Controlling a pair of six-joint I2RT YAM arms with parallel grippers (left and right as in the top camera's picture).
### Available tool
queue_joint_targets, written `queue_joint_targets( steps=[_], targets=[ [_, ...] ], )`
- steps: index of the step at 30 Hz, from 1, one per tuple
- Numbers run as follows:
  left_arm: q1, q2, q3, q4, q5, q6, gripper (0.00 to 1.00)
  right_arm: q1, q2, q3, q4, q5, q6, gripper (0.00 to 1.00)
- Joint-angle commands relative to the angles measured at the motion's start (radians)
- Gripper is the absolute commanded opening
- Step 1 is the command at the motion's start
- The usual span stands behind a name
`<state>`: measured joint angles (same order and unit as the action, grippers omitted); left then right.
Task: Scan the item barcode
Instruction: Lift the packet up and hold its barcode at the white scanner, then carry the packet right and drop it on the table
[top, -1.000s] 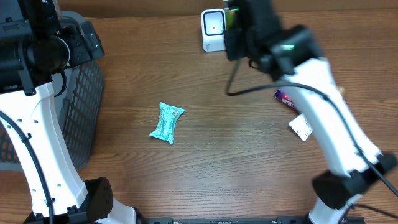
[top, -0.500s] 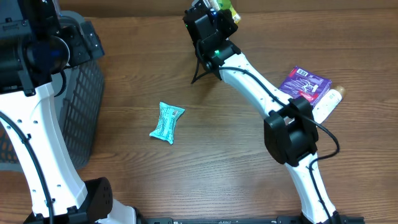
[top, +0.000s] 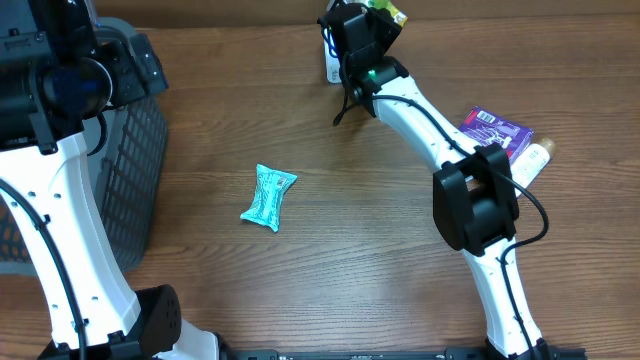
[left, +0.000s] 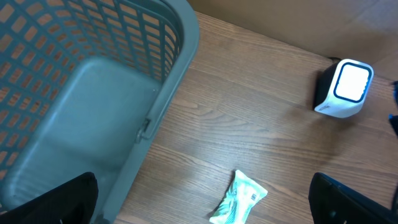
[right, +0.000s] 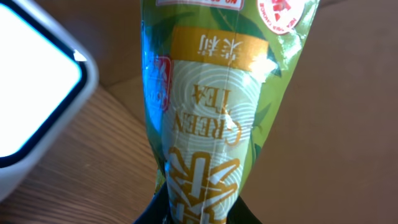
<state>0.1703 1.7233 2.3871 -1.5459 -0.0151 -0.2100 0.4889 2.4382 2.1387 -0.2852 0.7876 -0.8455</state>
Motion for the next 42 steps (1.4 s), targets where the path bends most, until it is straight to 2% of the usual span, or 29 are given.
queue_joint_targets(
  steps=[1,20,28,36,42],
  targets=[
    [-0.001,-0.001,0.019,0.002,0.008,0.007,1.0,0.004,0.023,0.026,0.019,-0.012,0.0,0.1],
    [0.0,-0.001,0.019,0.002,0.008,0.007,1.0,0.052,0.008,0.026,-0.025,-0.013,-0.001,0.11],
    [0.0,-0.001,0.019,0.002,0.008,0.007,1.0,0.098,-0.08,0.026,-0.196,-0.114,0.029,0.11],
    [-0.001,-0.001,0.019,0.002,0.008,0.008,1.0,0.129,-0.303,0.026,-0.53,-0.452,0.447,0.11],
    [0.0,-0.001,0.019,0.002,0.008,0.007,1.0,0.099,-0.505,0.026,-0.794,-0.655,0.875,0.13]
  ],
)
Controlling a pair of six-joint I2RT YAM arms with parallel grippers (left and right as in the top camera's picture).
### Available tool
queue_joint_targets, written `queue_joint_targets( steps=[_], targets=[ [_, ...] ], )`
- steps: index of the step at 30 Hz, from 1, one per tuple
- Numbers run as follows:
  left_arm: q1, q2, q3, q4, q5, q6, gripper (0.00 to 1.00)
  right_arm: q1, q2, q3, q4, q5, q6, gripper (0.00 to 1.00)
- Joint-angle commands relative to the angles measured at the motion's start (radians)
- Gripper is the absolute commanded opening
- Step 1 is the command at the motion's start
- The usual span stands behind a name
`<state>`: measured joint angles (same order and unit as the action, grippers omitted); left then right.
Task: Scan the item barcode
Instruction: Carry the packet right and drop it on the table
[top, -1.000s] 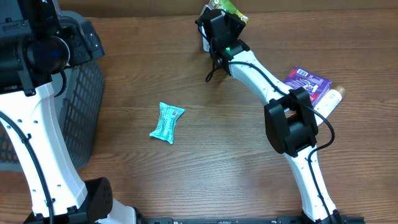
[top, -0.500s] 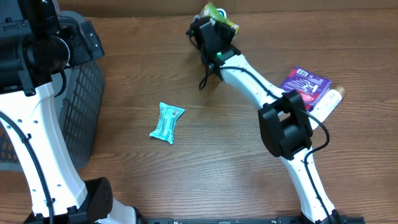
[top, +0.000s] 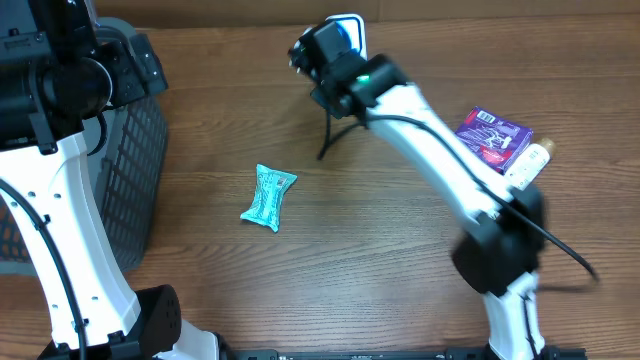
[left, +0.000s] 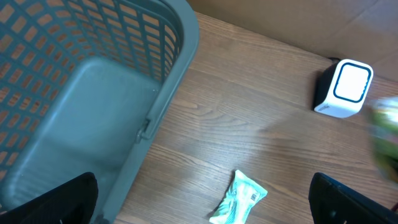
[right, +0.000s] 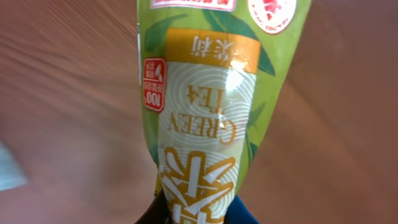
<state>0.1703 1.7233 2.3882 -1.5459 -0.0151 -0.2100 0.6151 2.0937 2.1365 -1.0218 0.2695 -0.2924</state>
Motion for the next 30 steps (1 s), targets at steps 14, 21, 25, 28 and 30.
queue_joint_targets(
  steps=[14,21,25,28,30],
  targets=[
    [0.0,-0.001,0.018,0.002,0.008,0.007,1.0,-0.412,-0.219,-0.131,-0.531,-0.185,0.846,0.19],
    [-0.001,-0.001,0.018,0.002,0.008,0.007,1.0,-0.513,-0.219,-0.398,-0.343,-0.263,0.846,0.19],
    [-0.001,-0.001,0.018,0.002,0.008,0.007,1.0,-0.52,-0.219,-0.466,-0.263,-0.279,0.822,0.19],
    [0.0,-0.001,0.018,0.002,0.008,0.007,1.0,-0.514,-0.22,-0.458,-0.239,-0.368,0.722,0.2],
    [0.0,-0.001,0.018,0.002,0.008,0.007,0.99,-0.504,-0.22,-0.45,-0.237,-0.456,0.653,0.2]
  ],
)
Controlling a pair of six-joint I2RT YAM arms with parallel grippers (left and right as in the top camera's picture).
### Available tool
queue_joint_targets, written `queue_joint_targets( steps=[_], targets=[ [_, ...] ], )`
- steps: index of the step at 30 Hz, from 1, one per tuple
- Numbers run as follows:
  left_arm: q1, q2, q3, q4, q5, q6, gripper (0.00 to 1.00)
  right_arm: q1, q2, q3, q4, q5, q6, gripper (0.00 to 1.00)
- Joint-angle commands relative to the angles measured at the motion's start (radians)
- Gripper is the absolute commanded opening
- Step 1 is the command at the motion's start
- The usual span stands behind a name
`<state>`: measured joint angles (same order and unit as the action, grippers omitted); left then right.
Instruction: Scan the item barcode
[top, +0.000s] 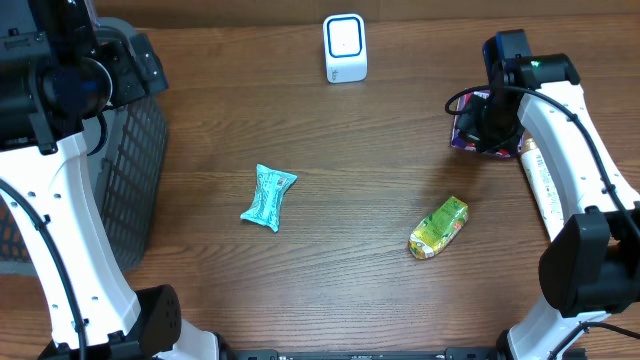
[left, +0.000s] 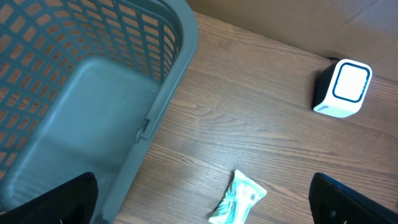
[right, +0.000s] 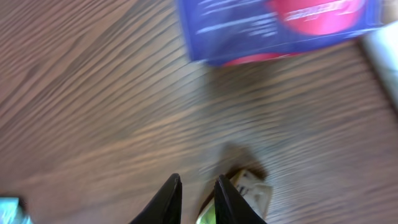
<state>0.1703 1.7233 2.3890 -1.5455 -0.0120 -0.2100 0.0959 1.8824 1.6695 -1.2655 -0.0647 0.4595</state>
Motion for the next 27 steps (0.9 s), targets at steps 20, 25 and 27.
queue_joint_targets(
  steps=[20,25,27],
  targets=[
    [-0.001,-0.001,0.017,0.001,0.005,0.007,1.0,0.372,-0.008,-0.247,-0.144,-0.269,-0.193,0.2],
    [0.0,-0.001,0.017,0.001,0.005,0.007,1.0,0.387,-0.008,-0.365,-0.095,-0.138,-0.084,0.19],
    [-0.001,-0.001,0.017,0.001,0.005,0.007,1.0,0.385,-0.008,-0.379,-0.093,-0.066,-0.04,0.19]
  ],
)
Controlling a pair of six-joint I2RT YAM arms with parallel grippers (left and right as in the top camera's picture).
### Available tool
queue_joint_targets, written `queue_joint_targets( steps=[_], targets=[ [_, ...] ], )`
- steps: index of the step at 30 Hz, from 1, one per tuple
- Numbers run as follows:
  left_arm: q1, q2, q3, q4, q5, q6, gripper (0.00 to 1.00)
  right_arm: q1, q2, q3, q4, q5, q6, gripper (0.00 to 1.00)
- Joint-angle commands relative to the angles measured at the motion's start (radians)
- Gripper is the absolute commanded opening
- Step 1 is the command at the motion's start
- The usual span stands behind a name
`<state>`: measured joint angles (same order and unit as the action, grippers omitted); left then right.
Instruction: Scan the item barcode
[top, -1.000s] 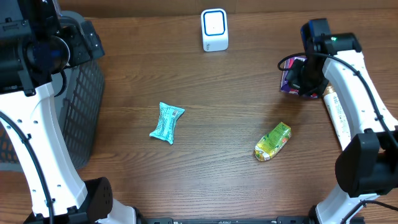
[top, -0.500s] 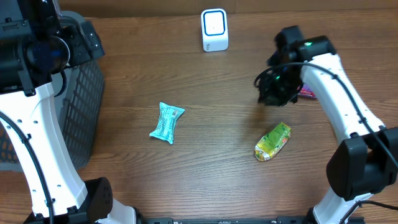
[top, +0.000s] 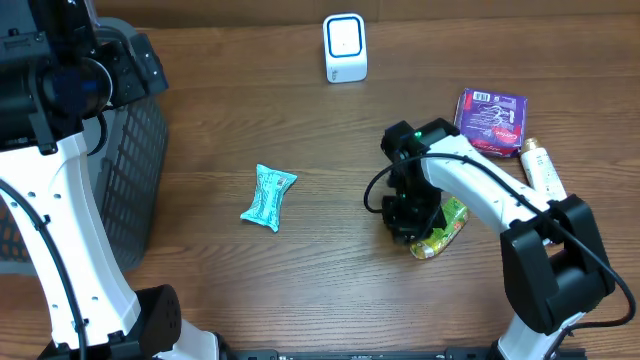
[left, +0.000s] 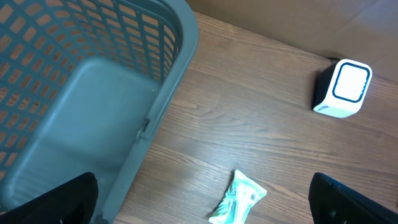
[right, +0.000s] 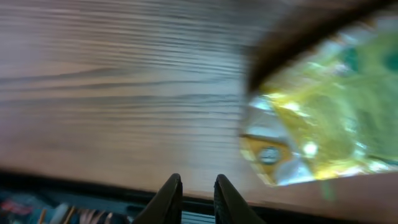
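A green tea packet lies on the table right of centre; it shows blurred and yellow-green in the right wrist view. My right gripper is low at the packet's left end, its fingers nearly together with nothing between them. The white scanner stands at the back centre and also shows as the scanner in the left wrist view. My left gripper hangs wide open high over the basket's edge, holding nothing.
A grey mesh basket stands at the left edge. A teal packet lies left of centre. At the right a purple box sits beside a pale bottle.
My right gripper was up by the purple box at the far right; now it is down at the left end of the green tea packet. The packet and left arm have not moved.
My right gripper held the green tea packet beside the scanner, then still held it just left of the scanner. Later the packet lay on the table right of centre with the gripper empty by the purple box. Now the gripper sits by the packet.
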<state>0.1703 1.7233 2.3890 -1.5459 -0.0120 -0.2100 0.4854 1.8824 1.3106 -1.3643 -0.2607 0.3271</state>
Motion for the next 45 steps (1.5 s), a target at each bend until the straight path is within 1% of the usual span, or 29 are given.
queue_joint_targets(
  steps=[1,7,14,16,24,33,36,39,41,43,45],
  targets=[
    [0.0,-0.001,0.017,0.002,0.005,0.008,0.99,-0.004,-0.008,-0.027,0.013,0.169,0.111,0.19],
    [0.0,-0.001,0.017,0.002,0.005,0.007,1.0,-0.004,-0.008,-0.048,0.067,0.261,0.123,0.19],
    [-0.001,-0.001,0.017,0.002,0.005,0.007,1.0,-0.012,-0.008,-0.048,0.074,0.367,0.126,0.19],
    [0.0,-0.001,0.017,0.002,0.005,0.007,1.0,-0.023,-0.008,-0.048,0.073,0.4,0.154,0.19],
    [0.0,-0.001,0.017,0.002,0.005,0.007,1.0,-0.108,-0.008,-0.048,0.087,0.449,0.171,0.2],
    [-0.001,-0.001,0.017,0.002,0.005,0.008,0.99,-0.249,-0.008,-0.048,0.172,0.481,0.158,0.2],
    [0.0,-0.001,0.017,0.002,0.005,0.008,1.0,-0.285,-0.008,-0.037,0.227,0.438,0.135,0.2],
    [0.0,-0.001,0.017,0.002,0.005,0.007,1.0,-0.29,-0.008,0.017,0.226,0.318,0.066,0.2],
    [0.0,-0.001,0.017,0.002,0.005,0.007,1.0,-0.283,-0.008,0.074,0.214,0.241,0.053,0.24],
    [-0.001,-0.001,0.017,0.002,0.005,0.007,1.0,-0.265,-0.008,0.14,0.21,0.134,0.004,0.27],
    [-0.001,-0.001,0.017,0.002,0.005,0.007,1.0,-0.235,-0.008,0.2,0.225,0.01,-0.015,0.31]
  ],
)
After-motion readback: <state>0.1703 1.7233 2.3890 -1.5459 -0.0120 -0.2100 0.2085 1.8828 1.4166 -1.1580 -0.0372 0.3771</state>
